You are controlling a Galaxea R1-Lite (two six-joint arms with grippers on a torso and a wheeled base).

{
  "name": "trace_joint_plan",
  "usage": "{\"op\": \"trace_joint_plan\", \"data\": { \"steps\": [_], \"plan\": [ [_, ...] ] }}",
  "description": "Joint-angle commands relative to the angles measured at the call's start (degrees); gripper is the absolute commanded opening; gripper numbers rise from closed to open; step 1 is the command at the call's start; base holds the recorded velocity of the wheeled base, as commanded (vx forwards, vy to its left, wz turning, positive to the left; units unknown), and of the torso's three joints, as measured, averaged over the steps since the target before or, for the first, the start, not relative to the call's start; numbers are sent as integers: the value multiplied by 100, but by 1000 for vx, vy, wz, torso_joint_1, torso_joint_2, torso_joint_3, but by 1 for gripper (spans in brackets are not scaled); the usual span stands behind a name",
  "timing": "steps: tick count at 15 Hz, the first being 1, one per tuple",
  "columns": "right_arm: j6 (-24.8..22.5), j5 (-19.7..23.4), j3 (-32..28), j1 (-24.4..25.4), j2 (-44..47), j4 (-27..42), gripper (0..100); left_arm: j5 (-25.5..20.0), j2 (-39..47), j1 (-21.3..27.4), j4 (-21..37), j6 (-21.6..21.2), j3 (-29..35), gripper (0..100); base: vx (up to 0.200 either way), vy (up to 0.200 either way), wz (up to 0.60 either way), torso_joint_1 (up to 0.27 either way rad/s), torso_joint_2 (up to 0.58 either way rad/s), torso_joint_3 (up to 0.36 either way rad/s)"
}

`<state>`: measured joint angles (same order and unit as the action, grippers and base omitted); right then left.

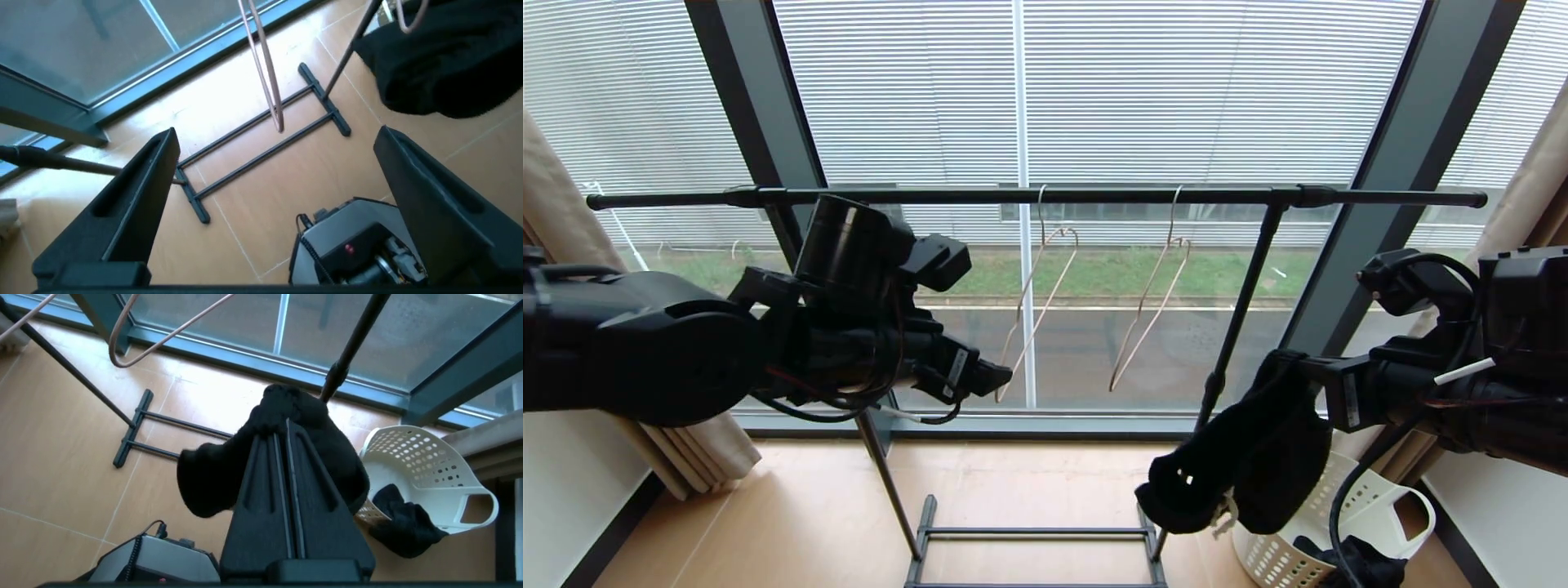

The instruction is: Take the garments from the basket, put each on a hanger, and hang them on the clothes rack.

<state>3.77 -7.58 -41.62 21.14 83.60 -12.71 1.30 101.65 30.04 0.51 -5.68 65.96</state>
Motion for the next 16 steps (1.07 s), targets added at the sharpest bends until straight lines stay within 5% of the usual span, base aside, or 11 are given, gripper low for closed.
{"op": "trace_joint_plan", "data": {
  "steps": [1,11,16],
  "plan": [
    [1,2,-4,4,-2,-3,0,89,593,-68,2,-21,417,100,0,0,0,0,0,0],
    [1,11,-22,4,130,-29,0,160,2606,-139,10,375,2887,100,0,0,0,0,0,0],
    [1,11,-22,13,139,-38,0,186,2799,-147,10,375,3274,100,0,0,0,0,0,0]
  ]
}}
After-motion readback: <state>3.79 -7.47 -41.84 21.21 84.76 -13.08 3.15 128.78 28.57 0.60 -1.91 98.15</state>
